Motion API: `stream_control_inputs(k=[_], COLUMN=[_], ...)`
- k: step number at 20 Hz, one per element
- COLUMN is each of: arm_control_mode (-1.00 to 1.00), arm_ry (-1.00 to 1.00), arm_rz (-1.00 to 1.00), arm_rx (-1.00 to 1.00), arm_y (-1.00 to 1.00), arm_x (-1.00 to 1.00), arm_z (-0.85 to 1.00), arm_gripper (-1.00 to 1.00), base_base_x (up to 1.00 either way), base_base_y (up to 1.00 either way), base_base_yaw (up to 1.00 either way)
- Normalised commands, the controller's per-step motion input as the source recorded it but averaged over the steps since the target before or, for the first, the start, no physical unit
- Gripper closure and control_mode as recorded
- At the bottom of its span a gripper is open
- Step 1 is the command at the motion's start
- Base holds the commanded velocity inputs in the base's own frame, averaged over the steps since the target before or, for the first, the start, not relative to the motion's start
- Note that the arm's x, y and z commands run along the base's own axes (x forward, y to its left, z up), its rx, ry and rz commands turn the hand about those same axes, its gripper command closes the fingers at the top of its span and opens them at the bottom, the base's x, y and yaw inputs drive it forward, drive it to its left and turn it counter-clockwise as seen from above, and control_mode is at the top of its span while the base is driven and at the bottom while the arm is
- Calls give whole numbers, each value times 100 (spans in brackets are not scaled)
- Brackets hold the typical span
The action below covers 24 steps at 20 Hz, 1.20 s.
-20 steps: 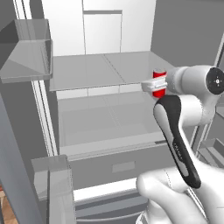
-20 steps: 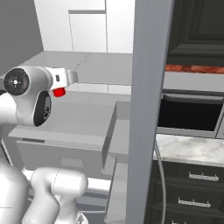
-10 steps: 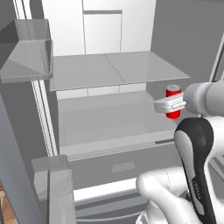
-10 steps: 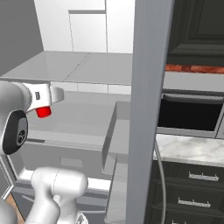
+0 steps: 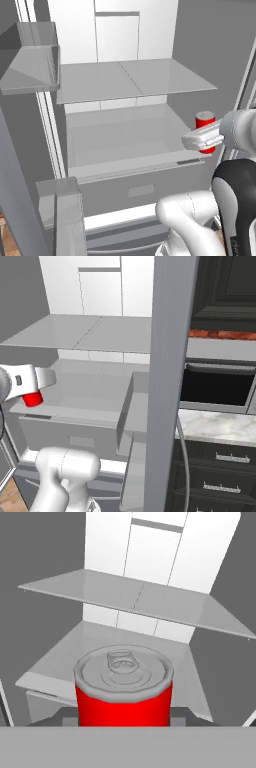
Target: Open the fridge, grab two sodas, and place both sodas inside the bowl with ice on the dining counter.
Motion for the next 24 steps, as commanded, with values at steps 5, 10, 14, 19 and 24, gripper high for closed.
stream_control_inputs(k=[5, 10, 14, 19, 24], arm_control_mode=[100, 100, 100, 100, 100], arm_ry=[0, 0, 0, 0, 0], arm_rz=[0, 0, 0, 0, 0], arm_rx=[0, 0, 0, 0, 0], arm_y=[0, 0, 0, 0, 0], arm_x=[-21, 0, 0, 0, 0], arm_z=[-5, 0, 0, 0, 0], arm_gripper=[100, 100, 100, 100, 100], base_base_x=[-26, -84, -81, -75, -57], base_base_y=[0, 14, 39, 49, 47], base_base_yaw=[0, 0, 2, 24, 44])
